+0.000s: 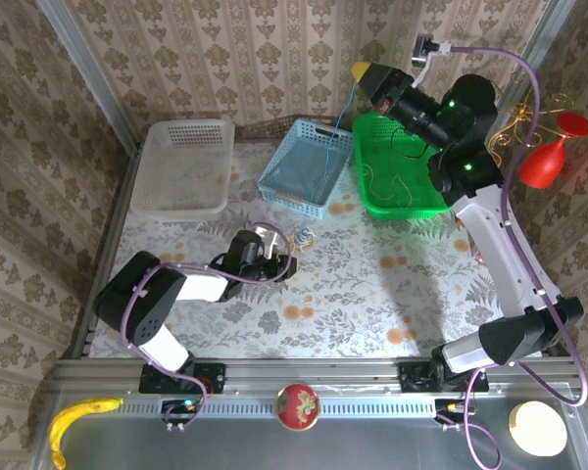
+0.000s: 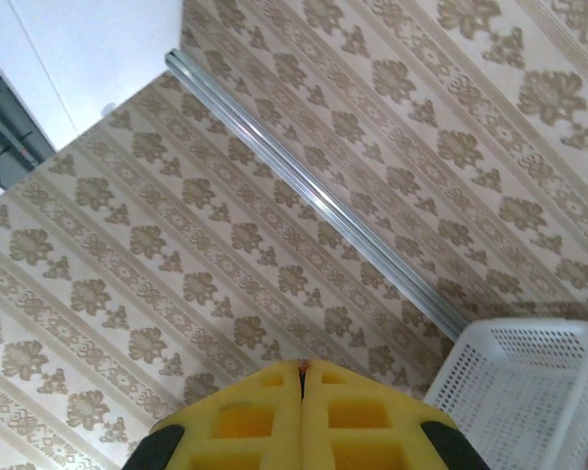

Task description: Untangle the cables

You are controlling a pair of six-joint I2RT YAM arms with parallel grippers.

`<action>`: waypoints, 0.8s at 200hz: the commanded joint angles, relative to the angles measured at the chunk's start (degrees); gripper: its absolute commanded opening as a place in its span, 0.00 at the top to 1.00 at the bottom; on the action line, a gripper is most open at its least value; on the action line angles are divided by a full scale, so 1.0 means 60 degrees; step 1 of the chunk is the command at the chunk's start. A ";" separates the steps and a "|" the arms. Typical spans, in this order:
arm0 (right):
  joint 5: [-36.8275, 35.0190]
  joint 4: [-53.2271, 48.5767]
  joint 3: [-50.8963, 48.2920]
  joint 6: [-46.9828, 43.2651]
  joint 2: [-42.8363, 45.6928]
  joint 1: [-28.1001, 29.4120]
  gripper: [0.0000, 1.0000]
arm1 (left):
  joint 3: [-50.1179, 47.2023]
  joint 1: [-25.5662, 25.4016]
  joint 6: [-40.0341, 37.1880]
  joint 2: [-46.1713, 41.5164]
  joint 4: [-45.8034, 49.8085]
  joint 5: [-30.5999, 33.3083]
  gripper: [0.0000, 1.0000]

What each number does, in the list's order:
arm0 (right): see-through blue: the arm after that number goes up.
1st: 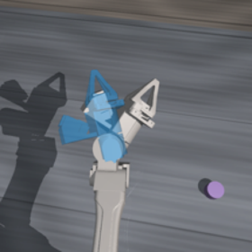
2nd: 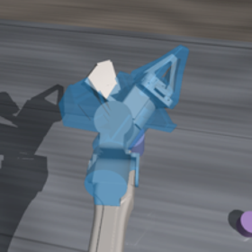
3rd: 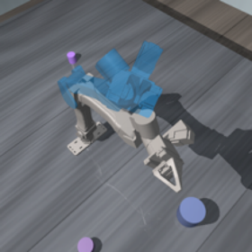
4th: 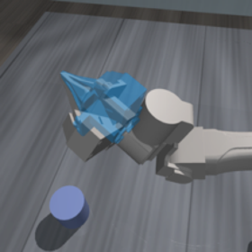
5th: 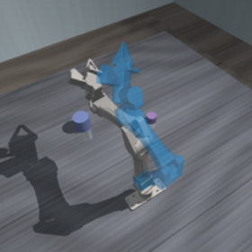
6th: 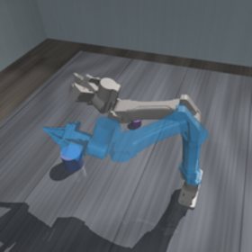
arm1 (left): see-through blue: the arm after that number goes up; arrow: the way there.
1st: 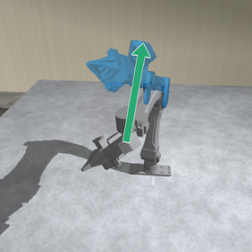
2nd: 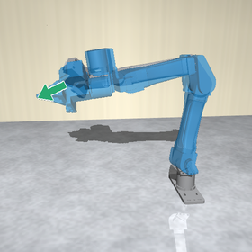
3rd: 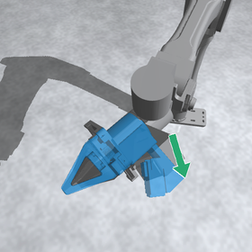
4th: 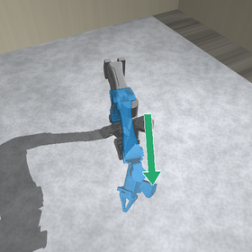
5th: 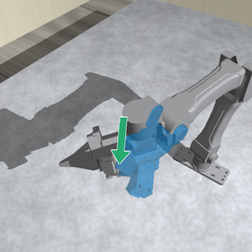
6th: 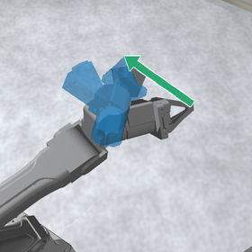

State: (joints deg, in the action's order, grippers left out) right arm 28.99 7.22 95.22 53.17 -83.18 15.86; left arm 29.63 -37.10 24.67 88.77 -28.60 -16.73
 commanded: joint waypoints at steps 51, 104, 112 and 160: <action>0.0243 0.0334 -0.0558 -0.0163 0.0312 0.0815 1.00 | 0.0371 -0.0073 -0.0701 -0.1895 0.1980 -0.0214 0.20; 0.0192 -0.0088 -0.0026 -0.0566 0.0151 0.1816 1.00 | 0.1144 -0.0290 -0.0946 -0.1511 0.2081 -0.0333 0.17; 0.0178 -0.0138 0.0043 -0.0617 0.0139 0.1976 1.00 | 0.1249 -0.0322 -0.0951 -0.1407 0.2006 -0.0321 0.17; 0.0076 -0.0374 0.0690 -0.0872 -0.0053 0.2806 1.00 | 0.1544 -0.0371 -0.0836 -0.0763 0.1263 -0.0292 0.17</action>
State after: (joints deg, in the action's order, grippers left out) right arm 29.19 5.32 95.83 49.78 -83.22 30.87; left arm 37.08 -38.98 20.67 82.39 -18.09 -17.82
